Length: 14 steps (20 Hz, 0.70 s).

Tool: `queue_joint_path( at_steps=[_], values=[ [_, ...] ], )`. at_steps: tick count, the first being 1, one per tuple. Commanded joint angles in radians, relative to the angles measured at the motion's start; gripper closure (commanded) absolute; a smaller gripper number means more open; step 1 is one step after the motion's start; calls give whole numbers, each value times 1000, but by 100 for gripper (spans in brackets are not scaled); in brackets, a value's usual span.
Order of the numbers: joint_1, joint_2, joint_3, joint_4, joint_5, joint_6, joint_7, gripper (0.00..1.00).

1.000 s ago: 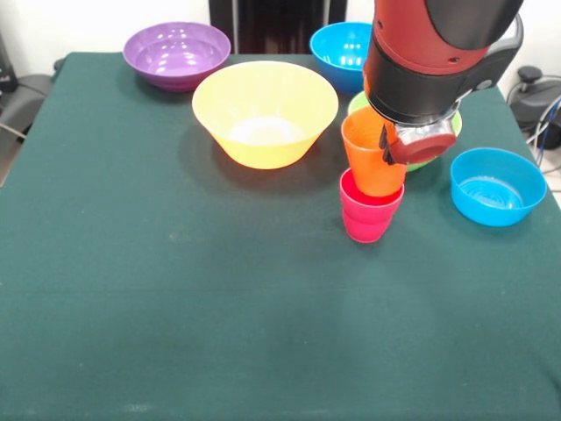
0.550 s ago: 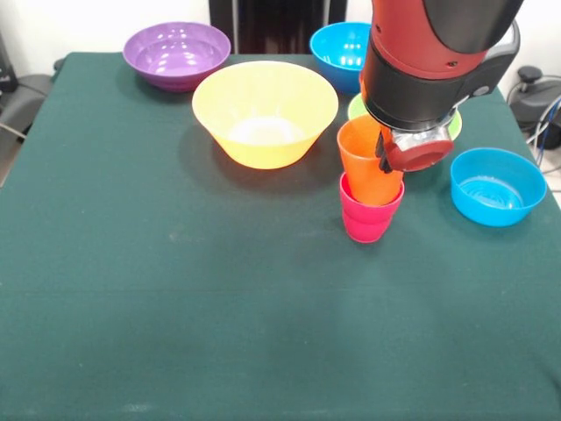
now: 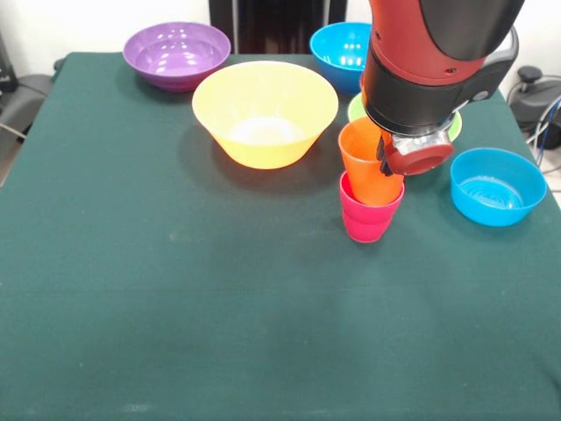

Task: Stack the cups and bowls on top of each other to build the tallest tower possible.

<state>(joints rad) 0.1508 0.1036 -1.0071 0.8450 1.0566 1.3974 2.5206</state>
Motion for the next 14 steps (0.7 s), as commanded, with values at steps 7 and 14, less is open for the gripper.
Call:
queue_joint_path(
  at_steps=[7, 14],
  values=[
    [-6, 47, 144, 56, -80, -69, 168, 100],
    [-2, 51, 149, 61, -78, -84, 162, 100]
  ],
)
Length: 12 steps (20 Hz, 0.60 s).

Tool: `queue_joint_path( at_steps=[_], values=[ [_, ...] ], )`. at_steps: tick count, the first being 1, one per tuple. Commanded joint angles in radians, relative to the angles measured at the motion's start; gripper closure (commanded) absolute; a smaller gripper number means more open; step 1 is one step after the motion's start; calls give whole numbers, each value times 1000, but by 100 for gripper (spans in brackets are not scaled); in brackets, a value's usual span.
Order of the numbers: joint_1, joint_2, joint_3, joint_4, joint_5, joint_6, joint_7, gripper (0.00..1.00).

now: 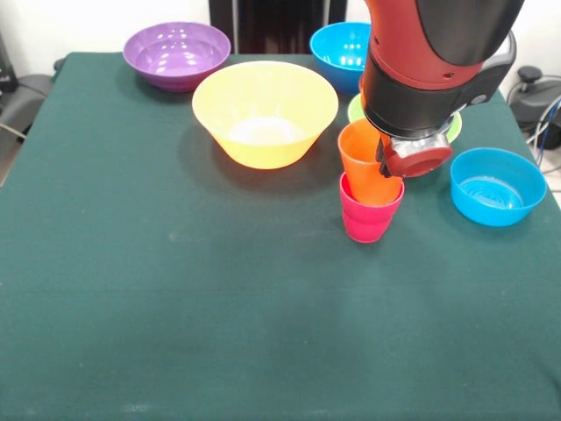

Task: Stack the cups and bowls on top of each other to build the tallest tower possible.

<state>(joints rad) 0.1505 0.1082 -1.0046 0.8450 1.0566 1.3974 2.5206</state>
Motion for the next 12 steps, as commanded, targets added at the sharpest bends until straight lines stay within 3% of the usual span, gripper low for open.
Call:
queue_joint_path(
  at_steps=[1, 12],
  values=[
    [-3, 49, 150, 62, -77, -87, 160, 100],
    [-5, 71, 163, 51, -76, -108, 162, 100]
  ],
)
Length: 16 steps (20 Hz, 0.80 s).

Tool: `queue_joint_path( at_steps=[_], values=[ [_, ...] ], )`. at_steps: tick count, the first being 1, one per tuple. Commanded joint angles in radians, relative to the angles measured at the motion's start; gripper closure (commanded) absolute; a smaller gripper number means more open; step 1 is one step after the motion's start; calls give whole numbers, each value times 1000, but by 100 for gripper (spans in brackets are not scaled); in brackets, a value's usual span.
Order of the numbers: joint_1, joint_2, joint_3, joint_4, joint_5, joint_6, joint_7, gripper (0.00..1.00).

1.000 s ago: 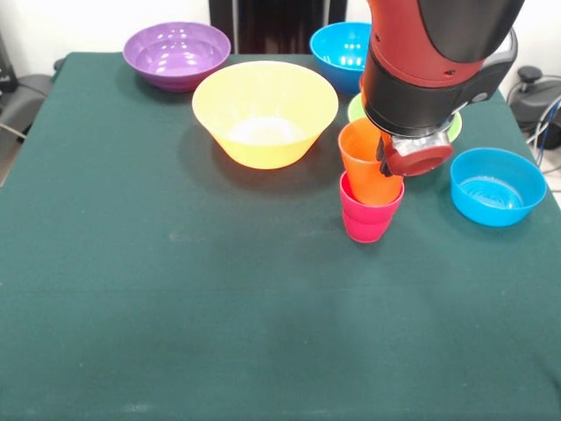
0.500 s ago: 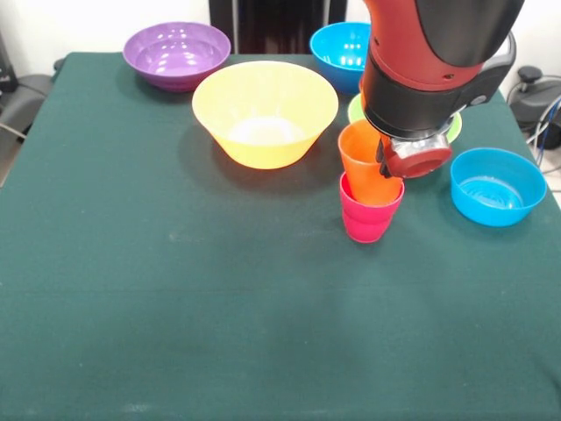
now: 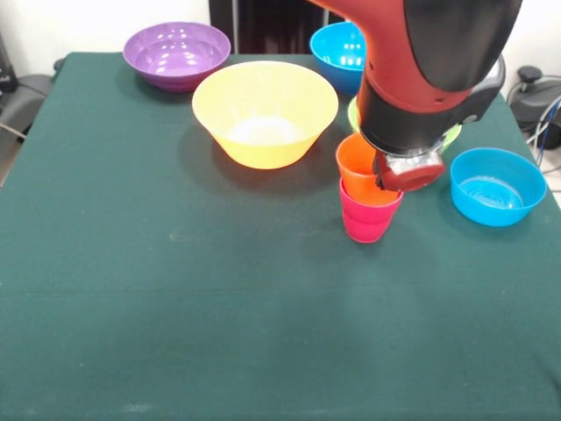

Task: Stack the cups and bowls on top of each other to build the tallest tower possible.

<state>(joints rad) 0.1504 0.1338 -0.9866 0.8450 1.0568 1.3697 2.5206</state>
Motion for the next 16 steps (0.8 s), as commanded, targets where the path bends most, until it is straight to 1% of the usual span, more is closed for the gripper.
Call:
queue_joint_path(
  at_steps=[1, 7, 12, 16],
  values=[
    [-5, 49, 145, 50, -76, -83, 163, 100],
    [-2, 56, 156, 58, -76, -102, 156, 100],
    [-3, 74, 159, 62, -74, -174, 148, 100],
    [-19, 102, 150, 37, -88, -247, 118, 100]
  ],
)
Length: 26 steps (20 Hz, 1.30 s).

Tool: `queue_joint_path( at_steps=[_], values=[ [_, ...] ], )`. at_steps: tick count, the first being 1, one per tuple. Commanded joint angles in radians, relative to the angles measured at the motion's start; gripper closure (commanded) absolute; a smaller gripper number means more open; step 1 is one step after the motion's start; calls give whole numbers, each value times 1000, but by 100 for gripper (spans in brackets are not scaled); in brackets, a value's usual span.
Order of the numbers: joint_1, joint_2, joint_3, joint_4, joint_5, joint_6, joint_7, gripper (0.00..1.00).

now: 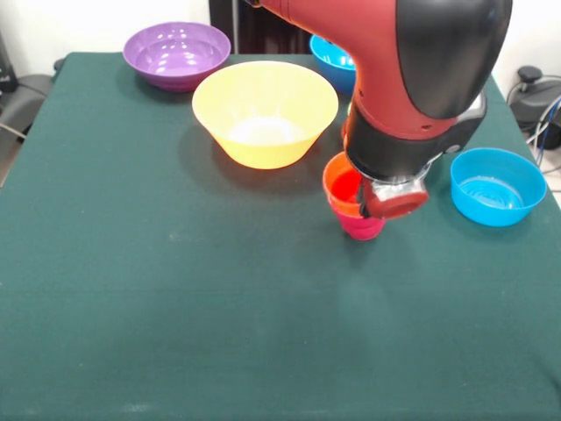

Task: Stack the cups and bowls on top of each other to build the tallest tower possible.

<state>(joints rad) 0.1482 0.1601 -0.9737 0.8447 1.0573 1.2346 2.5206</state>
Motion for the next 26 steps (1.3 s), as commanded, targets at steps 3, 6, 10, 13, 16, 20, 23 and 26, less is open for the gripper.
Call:
queue_joint_path(
  at_steps=[3, 6, 10, 13, 16, 20, 23, 26],
  values=[
    [-31, 93, 132, 19, -101, -177, 89, 100],
    [-44, 102, 124, 10, -115, -240, 64, 100],
    [-61, 107, 101, -9, -150, -321, 23, 100],
    [-78, 97, 105, -27, -177, -312, -2, 100],
    [-92, 84, 117, -33, -197, -302, -14, 100],
    [-74, 47, 133, -1, -225, -295, -13, 100],
    [-54, 9, 140, 28, -247, -291, -13, 100],
    [-52, -17, 154, 48, -264, -300, -23, 100]
  ],
)
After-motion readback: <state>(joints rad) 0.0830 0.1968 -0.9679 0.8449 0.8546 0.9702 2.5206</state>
